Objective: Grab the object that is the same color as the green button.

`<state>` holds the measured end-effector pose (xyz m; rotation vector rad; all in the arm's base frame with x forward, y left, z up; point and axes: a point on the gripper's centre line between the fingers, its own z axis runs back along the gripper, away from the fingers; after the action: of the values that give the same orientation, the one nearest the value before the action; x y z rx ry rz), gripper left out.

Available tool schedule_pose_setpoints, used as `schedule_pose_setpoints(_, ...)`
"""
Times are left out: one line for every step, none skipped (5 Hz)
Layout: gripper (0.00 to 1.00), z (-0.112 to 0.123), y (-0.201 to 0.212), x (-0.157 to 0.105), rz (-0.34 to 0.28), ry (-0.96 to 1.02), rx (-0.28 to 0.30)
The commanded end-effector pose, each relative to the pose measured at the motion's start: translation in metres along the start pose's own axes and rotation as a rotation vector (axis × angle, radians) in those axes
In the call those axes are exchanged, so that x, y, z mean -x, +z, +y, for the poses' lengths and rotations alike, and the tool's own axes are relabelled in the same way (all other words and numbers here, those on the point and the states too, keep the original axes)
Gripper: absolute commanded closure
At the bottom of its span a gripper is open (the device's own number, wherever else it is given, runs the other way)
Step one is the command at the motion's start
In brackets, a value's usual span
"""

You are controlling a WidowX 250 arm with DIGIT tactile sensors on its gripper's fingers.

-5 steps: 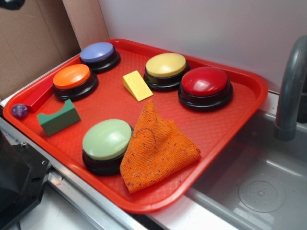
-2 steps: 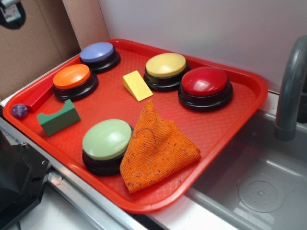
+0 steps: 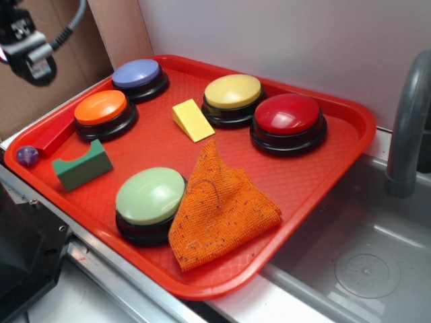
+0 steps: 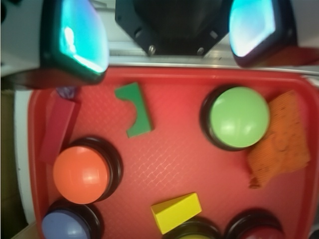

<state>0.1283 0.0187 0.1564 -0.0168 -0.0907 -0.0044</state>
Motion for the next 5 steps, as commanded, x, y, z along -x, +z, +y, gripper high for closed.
schedule_pose_setpoints(0.0,0.019,-0.046,-0.011,-0.054,0.011,-0.028)
schedule_pose_setpoints(0.0,0.026,-0.069,-0.013,-0.067,0.012,-0.022)
schedule_pose_setpoints(0.0,0.028,-0.089,-0.014,-0.059,0.022,-0.07)
schedule_pose_setpoints(0.0,0.031,-0.108,-0.015,-0.033,0.013,-0.068)
schedule_pose_setpoints(0.0,0.035,-0.12,-0.012,-0.018,0.035,-0.061)
